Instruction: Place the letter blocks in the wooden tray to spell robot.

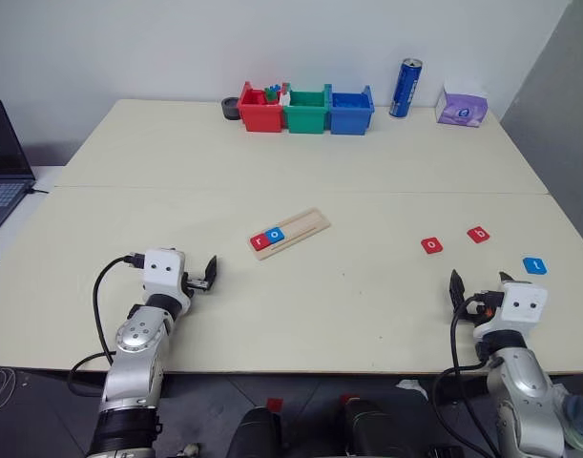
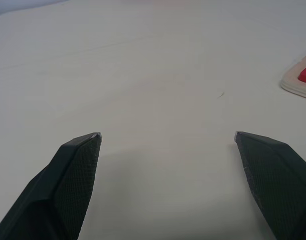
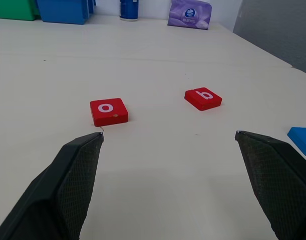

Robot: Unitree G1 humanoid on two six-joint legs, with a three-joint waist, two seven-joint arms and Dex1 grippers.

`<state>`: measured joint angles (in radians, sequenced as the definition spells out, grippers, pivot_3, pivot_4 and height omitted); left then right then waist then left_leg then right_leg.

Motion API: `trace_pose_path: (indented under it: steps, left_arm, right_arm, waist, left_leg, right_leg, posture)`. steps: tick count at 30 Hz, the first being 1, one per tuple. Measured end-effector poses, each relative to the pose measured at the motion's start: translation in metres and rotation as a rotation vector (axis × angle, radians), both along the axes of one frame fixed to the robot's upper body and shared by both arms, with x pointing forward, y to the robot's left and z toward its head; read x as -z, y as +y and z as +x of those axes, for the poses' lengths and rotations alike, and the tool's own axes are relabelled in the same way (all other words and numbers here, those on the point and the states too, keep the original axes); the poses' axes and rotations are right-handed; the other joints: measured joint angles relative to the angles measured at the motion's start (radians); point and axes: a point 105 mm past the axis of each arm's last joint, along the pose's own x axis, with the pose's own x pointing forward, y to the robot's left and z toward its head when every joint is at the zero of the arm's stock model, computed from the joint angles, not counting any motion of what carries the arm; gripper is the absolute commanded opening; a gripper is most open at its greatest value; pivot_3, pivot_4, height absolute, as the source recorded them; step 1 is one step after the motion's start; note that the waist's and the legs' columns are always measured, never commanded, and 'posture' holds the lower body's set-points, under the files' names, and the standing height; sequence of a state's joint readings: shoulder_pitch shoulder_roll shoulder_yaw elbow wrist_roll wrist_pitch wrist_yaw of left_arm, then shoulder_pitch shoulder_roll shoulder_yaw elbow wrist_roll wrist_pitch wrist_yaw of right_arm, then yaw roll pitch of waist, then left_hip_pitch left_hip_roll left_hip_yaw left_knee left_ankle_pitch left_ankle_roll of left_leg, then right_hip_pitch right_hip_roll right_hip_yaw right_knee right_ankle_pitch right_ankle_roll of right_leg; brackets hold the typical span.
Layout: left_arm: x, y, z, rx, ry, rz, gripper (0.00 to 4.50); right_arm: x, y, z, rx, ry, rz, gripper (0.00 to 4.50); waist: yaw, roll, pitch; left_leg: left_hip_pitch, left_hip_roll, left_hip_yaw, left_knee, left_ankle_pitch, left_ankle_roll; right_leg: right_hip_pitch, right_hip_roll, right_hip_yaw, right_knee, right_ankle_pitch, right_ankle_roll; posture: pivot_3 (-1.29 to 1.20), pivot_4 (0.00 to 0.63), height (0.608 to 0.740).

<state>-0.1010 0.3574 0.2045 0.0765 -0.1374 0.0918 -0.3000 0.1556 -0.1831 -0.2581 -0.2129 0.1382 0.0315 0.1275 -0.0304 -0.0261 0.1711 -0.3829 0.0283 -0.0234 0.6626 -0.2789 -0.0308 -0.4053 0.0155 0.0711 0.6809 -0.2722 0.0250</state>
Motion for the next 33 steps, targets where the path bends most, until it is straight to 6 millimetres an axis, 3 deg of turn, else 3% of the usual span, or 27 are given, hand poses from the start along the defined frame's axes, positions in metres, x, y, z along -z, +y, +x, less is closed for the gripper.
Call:
trace_pose_path:
  steps: [14, 25, 30, 33]
  left_arm:
    - [-0.01, -0.002, 0.0, 0.013, -0.056, 0.029, 4.5]
    - [-0.019, -0.007, 0.005, 0.149, -0.083, 0.075, 4.5]
    - [-0.018, -0.026, 0.0, 0.332, -0.059, -0.014, 4.5]
    - [-0.027, -0.032, 0.008, 0.412, -0.047, 0.003, 4.5]
  right_arm:
    - [-0.002, 0.0, 0.002, -0.003, -0.007, 0.0, 4.49]
    - [0.001, 0.0, -0.001, -0.013, 0.005, 0.027, 4.49]
    - [-0.007, 0.015, -0.001, -0.121, 0.013, -0.003, 4.49]
    - [-0.015, 0.043, 0.0, -0.314, 0.055, 0.003, 4.49]
  waist:
    - [0.0, 0.0, 0.0]
    - [0.0, 0.0, 0.0]
    - [-0.001, 0.0, 0.0]
    - [-0.001, 0.0, 0.0]
  left_leg:
    - [0.0, 0.0, 0.0, 0.0, 0.0, 0.0]
    - [0.0, 0.0, 0.0, 0.0, 0.0, 0.0]
    - [0.0, 0.0, 0.0, 0.0, 0.0, 0.0]
    - [0.0, 0.0, 0.0, 0.0, 0.0, 0.0]
  right_leg:
    - [0.0, 0.0, 0.0, 0.0, 0.0, 0.0]
    - [0.0, 0.0, 0.0, 0.0, 0.0, 0.0]
    - [0.0, 0.0, 0.0, 0.0, 0.0, 0.0]
    - [0.0, 0.001, -0.001, 0.0, 0.0, 0.0]
  posture:
    - [0.0, 0.15, 0.74]
    - [0.0, 0.15, 0.74]
    - [0.0, 0.15, 0.74]
    - [0.0, 0.15, 0.74]
